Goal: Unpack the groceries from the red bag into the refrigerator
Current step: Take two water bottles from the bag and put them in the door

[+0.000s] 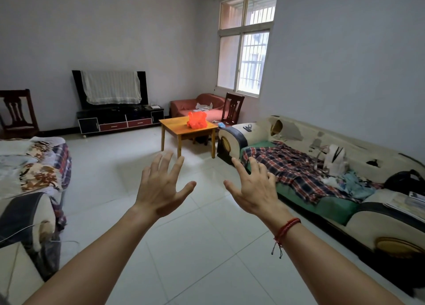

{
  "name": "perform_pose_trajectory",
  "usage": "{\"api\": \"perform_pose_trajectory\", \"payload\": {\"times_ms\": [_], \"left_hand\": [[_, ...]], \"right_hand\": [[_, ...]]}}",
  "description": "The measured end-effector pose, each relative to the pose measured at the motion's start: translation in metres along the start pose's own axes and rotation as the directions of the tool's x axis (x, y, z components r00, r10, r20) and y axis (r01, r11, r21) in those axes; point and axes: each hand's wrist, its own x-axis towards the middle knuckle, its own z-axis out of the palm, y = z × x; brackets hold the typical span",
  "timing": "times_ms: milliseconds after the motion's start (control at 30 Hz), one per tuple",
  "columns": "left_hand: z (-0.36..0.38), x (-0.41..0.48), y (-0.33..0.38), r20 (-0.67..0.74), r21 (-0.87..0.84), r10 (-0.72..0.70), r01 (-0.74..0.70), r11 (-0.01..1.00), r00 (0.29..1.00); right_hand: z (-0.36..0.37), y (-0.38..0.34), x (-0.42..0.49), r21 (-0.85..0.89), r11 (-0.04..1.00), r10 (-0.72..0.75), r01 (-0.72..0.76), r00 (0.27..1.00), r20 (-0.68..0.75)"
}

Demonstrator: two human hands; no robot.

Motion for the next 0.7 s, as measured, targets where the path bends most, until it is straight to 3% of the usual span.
{"api": "perform_pose_trajectory", "payload": {"times_ms": [700], "left_hand": [[0.189, 0.287, -0.127, 0.091, -0.055, 0.005, 0.0, 0.998, 0.996]], "right_hand": [[0.147, 0.016, 0.328, -0.04, 0.998, 0.056, -0.053, 0.996, 0.076]]}}
